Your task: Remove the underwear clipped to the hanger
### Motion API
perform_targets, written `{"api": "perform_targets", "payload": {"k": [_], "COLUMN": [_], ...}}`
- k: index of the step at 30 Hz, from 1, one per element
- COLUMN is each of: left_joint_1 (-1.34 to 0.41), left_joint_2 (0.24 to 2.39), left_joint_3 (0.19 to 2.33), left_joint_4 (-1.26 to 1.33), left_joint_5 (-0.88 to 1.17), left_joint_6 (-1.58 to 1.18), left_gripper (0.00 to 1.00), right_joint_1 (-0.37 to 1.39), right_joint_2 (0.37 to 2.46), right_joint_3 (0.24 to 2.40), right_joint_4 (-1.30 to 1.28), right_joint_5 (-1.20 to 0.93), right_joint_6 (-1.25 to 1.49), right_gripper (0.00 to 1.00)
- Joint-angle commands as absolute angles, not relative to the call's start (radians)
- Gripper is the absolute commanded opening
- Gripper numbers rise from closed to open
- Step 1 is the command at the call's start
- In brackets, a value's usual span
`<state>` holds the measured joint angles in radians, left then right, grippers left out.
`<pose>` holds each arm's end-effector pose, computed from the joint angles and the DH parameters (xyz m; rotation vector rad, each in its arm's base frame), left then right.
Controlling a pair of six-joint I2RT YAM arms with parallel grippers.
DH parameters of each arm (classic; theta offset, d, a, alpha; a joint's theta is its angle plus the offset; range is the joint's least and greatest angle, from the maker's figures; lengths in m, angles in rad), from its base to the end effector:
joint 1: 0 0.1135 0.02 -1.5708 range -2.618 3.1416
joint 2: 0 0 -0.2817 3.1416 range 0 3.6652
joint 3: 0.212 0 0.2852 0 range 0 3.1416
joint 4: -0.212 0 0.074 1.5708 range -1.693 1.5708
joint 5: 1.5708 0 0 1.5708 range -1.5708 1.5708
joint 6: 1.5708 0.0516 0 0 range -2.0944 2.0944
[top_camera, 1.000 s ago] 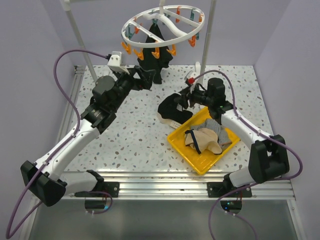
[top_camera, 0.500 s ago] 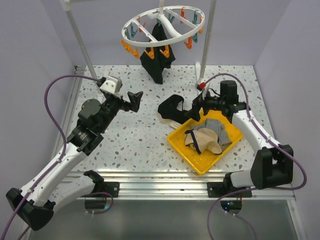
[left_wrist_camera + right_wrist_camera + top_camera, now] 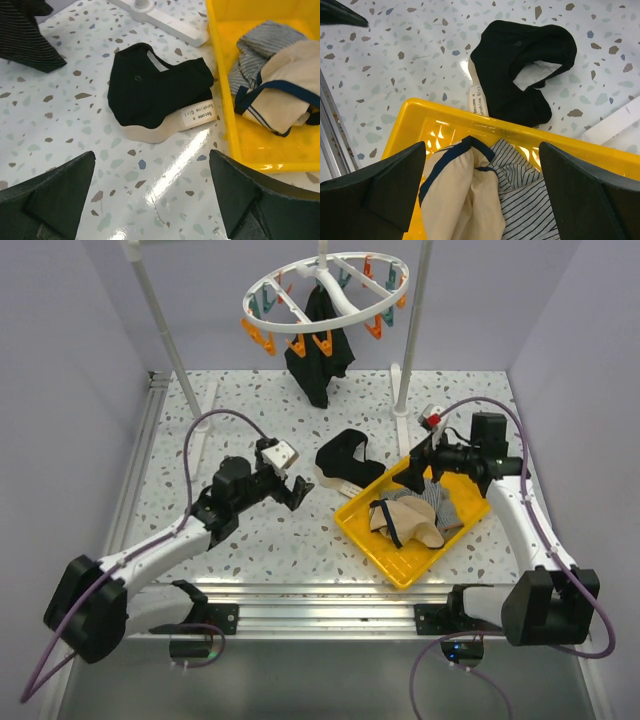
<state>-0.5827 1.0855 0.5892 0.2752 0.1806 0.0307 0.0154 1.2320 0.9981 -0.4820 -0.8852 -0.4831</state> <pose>0.2321 -0.1641 0.2553 0.6745 1.6934 -0.5548 0.2913 0.0444 0.3029 -0.9250 1.8582 0.7213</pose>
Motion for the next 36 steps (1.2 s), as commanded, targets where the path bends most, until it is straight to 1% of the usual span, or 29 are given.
{"api": "perform_targets", "payload": {"k": [1,4,5,8,11,12,13,18,20,21,23,24,26,27,29,30,32,36], "left_joint_1": [-0.572,-0.554,-0.551,-0.528,-0.520,-0.520,-0.520,-0.526,-0.535,-0.543,-0.551,-0.558,-0.566,-0.571,-0.574,-0.574,-0.577,-0.575], "left_joint_2": [1.241,1.414,1.493,1.630,1.707,1.754,1.778,1.906,1.931,1.956,1.989,1.999,2.025,2.028,2.023,2.014,1.985,1.846], "left_joint_3": [0.635,0.718,0.763,0.848,0.913,0.931,0.977,1.084,1.126,1.137,1.176,1.187,1.213,1.215,1.206,1.201,1.162,1.094], "left_joint_4": [0.543,0.583,0.587,0.575,0.560,0.546,0.504,0.416,0.365,0.351,0.286,0.266,0.219,0.213,0.218,0.224,0.282,0.403], "left_joint_5": [0.360,0.431,0.460,0.537,0.590,0.610,0.639,0.646,0.632,0.630,0.609,0.601,0.577,0.565,0.528,0.511,0.471,0.454], "left_joint_6": [0.162,0.215,0.227,0.250,0.278,0.284,0.296,0.296,0.302,0.305,0.314,0.316,0.319,0.316,0.302,0.293,0.264,0.210], "left_gripper": [1.00,0.99,0.98,0.94,0.91,0.88,0.88,0.82,0.77,0.72,0.66,0.58,0.49,0.36,0.18,0.00,0.00,0.00], "right_joint_1": [0.003,0.003,-0.023,-0.029,-0.034,-0.035,-0.038,-0.044,-0.044,-0.044,-0.046,-0.048,-0.046,-0.048,-0.048,-0.048,-0.048,-0.049], "right_joint_2": [1.164,1.125,1.114,1.075,1.040,1.034,1.026,1.028,1.032,1.037,1.043,1.049,1.054,1.058,1.061,1.062,1.063,1.065], "right_joint_3": [0.959,0.928,0.920,0.899,0.879,0.876,0.874,0.885,0.894,0.899,0.907,0.908,0.910,0.910,0.911,0.913,0.920,0.928], "right_joint_4": [-0.506,-0.483,-0.480,-0.479,-0.480,-0.482,-0.483,-0.492,-0.489,-0.488,-0.483,-0.473,-0.460,-0.451,-0.440,-0.440,-0.443,-0.449], "right_joint_5": [-0.933,-0.931,-0.930,-0.925,-0.911,-0.908,-0.905,-0.908,-0.908,-0.910,-0.911,-0.913,-0.919,-0.923,-0.923,-0.925,-0.923,-0.920], "right_joint_6": [-0.502,-0.477,-0.469,-0.462,-0.460,-0.460,-0.459,-0.453,-0.451,-0.448,-0.442,-0.433,-0.417,-0.405,-0.396,-0.391,-0.391,-0.390], "right_gripper": [0.99,0.99,0.99,0.99,0.99,0.99,0.99,0.99,0.99,0.99,0.99,0.99,0.99,0.99,0.99,0.99,0.99,0.99]}}
